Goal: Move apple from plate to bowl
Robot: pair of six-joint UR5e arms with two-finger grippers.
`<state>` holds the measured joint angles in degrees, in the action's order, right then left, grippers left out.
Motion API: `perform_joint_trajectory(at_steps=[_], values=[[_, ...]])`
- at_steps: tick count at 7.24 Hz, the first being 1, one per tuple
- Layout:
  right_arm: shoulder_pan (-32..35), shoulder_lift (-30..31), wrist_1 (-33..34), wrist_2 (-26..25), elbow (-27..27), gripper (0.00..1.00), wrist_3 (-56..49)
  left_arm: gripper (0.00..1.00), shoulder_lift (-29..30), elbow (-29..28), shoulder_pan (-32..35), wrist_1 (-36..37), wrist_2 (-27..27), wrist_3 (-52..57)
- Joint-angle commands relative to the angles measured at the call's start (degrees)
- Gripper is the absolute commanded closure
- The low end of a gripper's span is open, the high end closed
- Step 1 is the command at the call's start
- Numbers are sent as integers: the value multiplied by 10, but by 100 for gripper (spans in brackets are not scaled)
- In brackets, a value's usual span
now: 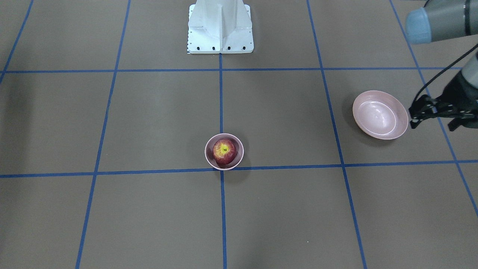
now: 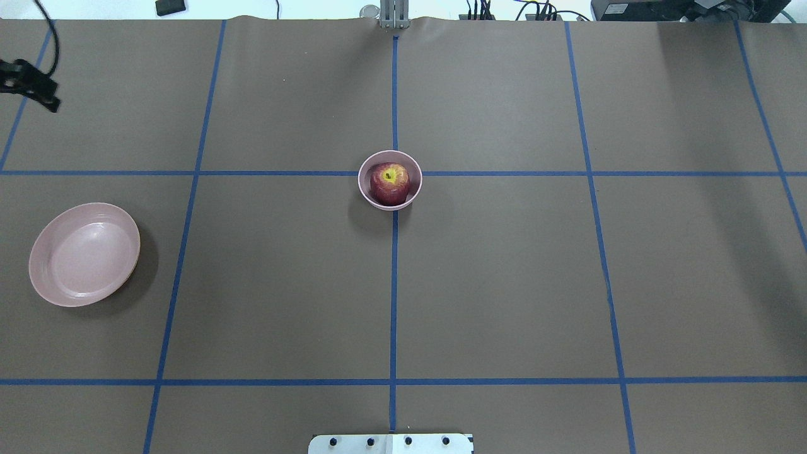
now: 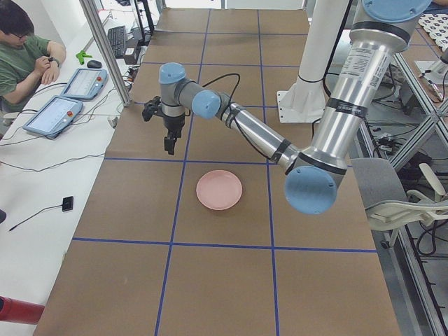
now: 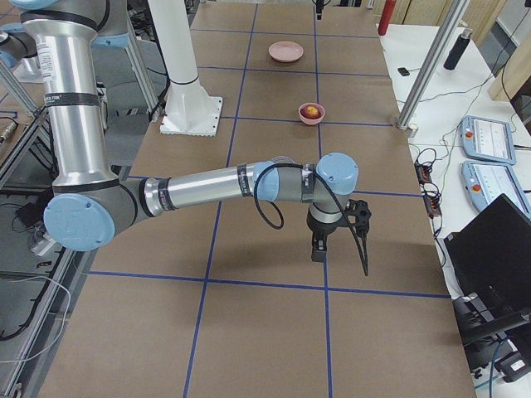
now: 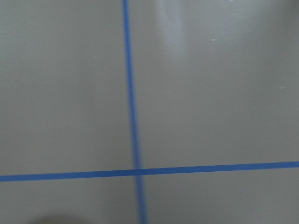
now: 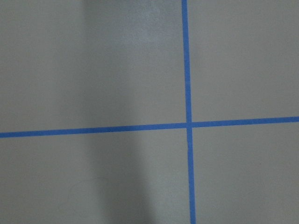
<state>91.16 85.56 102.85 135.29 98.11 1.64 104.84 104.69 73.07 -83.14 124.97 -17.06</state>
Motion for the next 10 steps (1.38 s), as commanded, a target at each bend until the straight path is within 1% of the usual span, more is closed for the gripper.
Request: perform_joint_trajectory(at_steps=[1, 2, 4, 5, 6, 7, 8, 9, 10], values=[[7, 42, -5, -74, 36, 0, -15, 1, -100, -20, 121, -24, 5, 138], [8, 24, -3, -88, 50, 0, -14, 1, -108, -44, 160, -37, 7, 159], [9, 34, 0, -62, 53, 0, -10, 1, -113, -84, 161, -51, 5, 160], [9, 45, -8, -51, 53, 0, -9, 1, -130, -104, 161, -57, 3, 159], [8, 46, -7, -56, 48, 0, -5, 1, -132, -136, 161, -85, 6, 159], [8, 57, -6, -50, 46, 0, 0, 1, -133, -172, 163, -135, 7, 159], [7, 68, -8, -49, 46, 0, 6, 1, -140, -177, 164, -160, 21, 156], [7, 72, -8, -50, 45, 0, 13, 1, -139, -174, 165, -155, 73, 153], [7, 73, -8, -51, 42, 0, 14, 1, -139, -169, 175, -154, 94, 153]])
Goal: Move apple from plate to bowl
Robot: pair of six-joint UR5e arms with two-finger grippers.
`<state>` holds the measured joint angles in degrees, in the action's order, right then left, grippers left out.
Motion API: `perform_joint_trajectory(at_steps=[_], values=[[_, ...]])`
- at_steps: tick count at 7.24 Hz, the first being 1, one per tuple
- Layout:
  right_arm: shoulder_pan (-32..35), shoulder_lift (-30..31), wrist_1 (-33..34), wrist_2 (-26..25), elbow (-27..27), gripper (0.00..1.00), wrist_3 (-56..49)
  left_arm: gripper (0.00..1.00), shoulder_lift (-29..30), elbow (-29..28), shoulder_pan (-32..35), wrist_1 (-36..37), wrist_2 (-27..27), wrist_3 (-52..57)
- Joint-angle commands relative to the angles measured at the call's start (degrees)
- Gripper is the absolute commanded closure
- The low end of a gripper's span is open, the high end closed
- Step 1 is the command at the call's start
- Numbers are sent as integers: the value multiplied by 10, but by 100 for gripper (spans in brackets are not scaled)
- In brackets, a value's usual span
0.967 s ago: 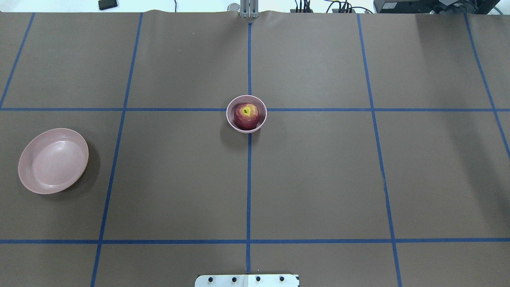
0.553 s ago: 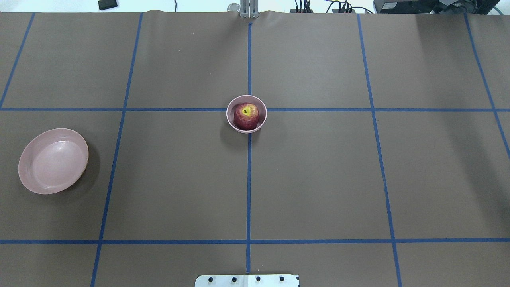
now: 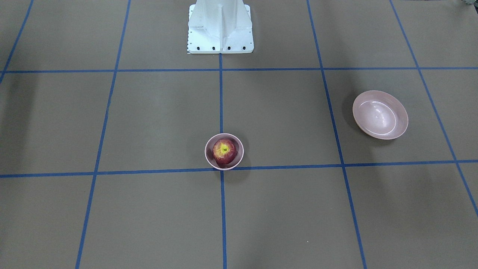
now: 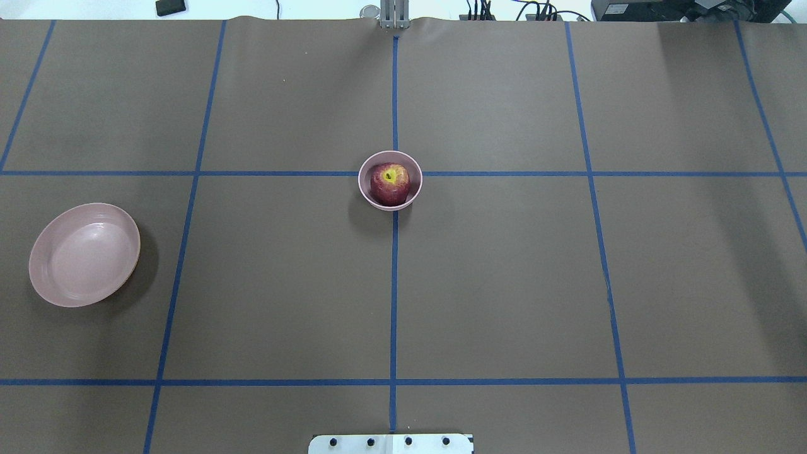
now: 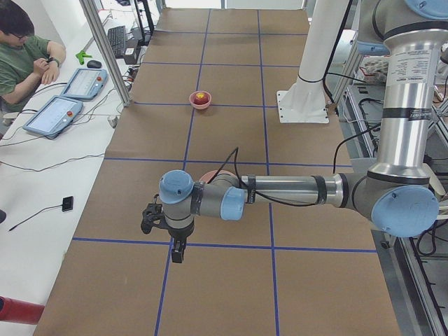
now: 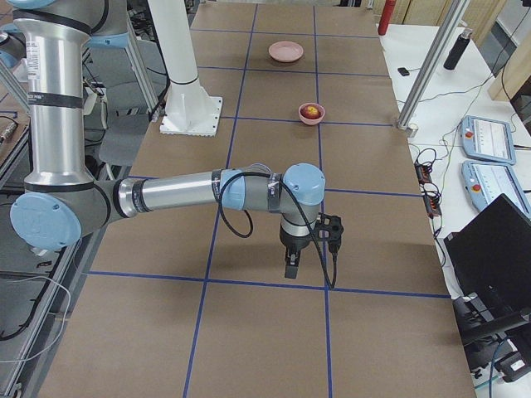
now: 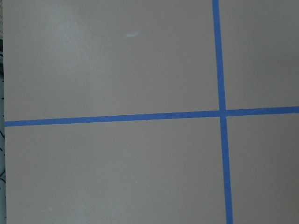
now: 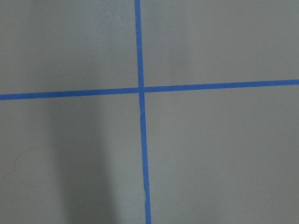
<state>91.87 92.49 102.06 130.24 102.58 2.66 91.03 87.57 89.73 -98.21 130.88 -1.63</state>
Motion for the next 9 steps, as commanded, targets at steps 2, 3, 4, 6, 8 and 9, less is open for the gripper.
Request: perform_joint_trajectory(at_steps=[2, 3, 4, 6, 8, 9], values=[[-2, 3, -5, -1, -17, 0, 2, 1, -2, 27, 14, 13, 34, -1], [-2, 3, -10, -1, -19, 0, 3, 1, -2, 57, 14, 57, 32, 0], [-2, 1, -11, -1, -17, 0, 3, 1, -3, 56, 14, 65, 28, 2], [-2, 1, -11, -1, -17, 0, 3, 1, -15, 57, 13, 64, 29, 3], [-1, 1, -11, 1, -14, 0, 2, 1, -15, 58, 13, 64, 29, 3], [-1, 0, -11, 2, -12, 0, 2, 1, -15, 57, 13, 64, 29, 3]])
